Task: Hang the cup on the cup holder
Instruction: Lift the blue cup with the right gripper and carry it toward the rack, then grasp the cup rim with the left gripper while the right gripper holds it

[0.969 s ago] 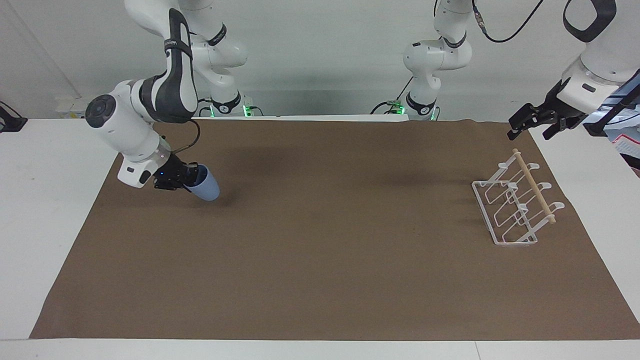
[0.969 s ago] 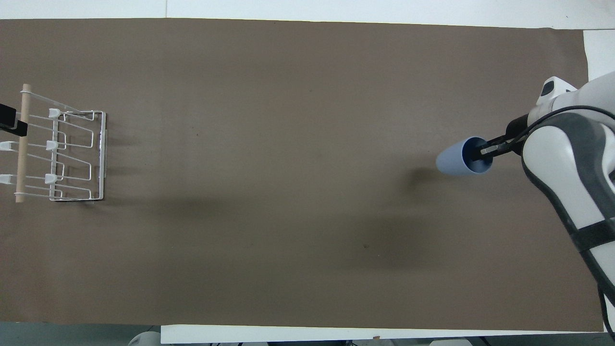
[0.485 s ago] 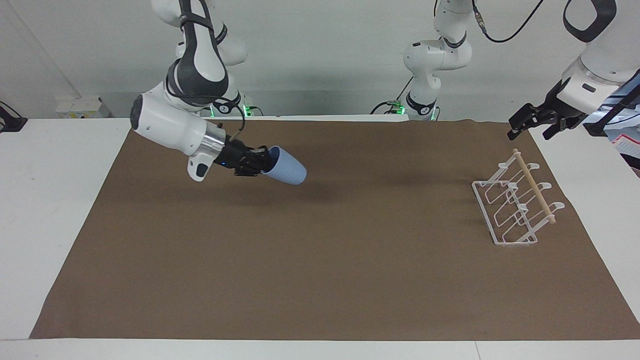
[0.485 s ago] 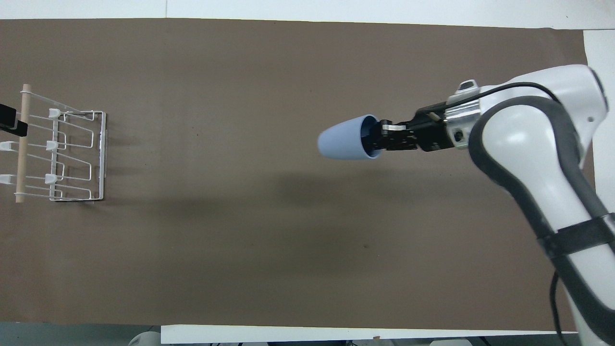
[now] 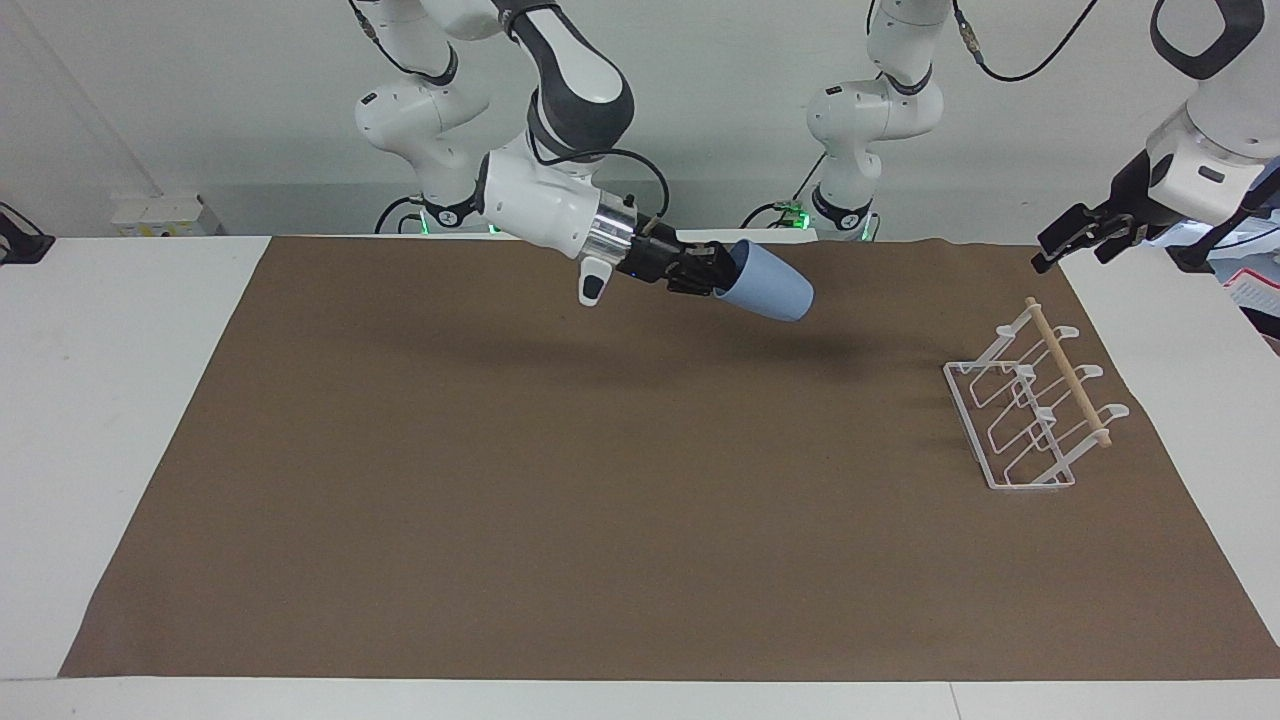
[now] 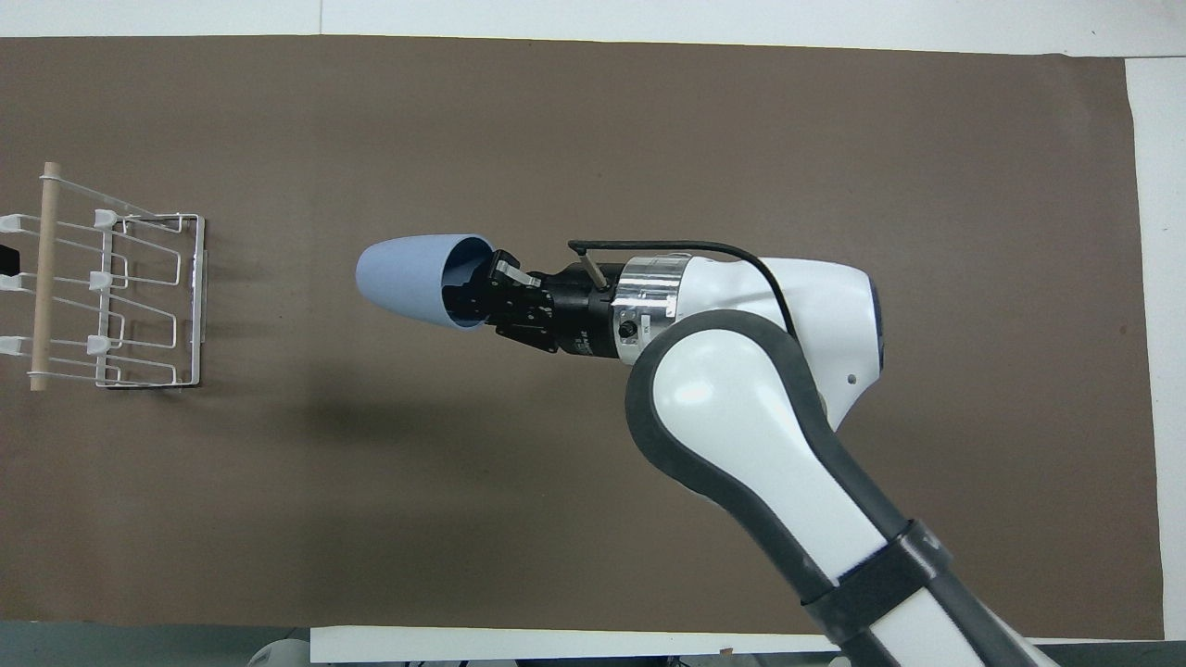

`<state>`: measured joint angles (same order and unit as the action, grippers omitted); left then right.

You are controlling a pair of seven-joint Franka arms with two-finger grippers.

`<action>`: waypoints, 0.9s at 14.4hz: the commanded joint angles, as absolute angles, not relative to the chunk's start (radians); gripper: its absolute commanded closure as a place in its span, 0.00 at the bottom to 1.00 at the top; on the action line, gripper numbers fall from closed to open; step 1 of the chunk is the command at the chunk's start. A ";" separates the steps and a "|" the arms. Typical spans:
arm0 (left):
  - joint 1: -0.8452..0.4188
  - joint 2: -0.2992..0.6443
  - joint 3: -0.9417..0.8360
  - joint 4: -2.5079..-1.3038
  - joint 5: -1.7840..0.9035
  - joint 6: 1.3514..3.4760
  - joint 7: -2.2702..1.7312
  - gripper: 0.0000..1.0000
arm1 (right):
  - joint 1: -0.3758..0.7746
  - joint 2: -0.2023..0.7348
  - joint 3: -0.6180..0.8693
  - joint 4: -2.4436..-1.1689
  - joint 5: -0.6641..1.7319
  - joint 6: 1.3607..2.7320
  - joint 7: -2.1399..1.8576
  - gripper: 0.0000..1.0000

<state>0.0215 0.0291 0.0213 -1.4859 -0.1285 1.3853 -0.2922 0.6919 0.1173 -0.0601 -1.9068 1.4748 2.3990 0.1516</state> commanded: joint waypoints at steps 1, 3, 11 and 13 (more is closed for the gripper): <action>0.021 0.009 0.011 -1.502 -0.242 1.422 -0.677 0.00 | 0.704 0.132 -0.067 -1.850 1.497 2.378 0.247 1.00; 0.000 0.009 0.008 -1.505 -0.287 1.440 -0.916 0.00 | 0.718 0.133 -0.067 -1.850 1.497 2.356 0.250 1.00; -0.195 0.012 0.003 -1.514 -0.376 1.519 -1.518 0.00 | 0.764 0.144 -0.066 -1.851 1.496 2.367 0.250 1.00; -0.227 -0.026 -0.002 -1.578 -0.387 1.517 -1.552 0.00 | 0.772 0.144 -0.066 -1.850 1.494 2.376 0.252 1.00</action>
<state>-0.1967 0.0275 -0.0058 -1.4943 -0.3720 1.4970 -1.5105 0.7618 0.1349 -0.0618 -1.8683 1.4749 2.3625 0.2437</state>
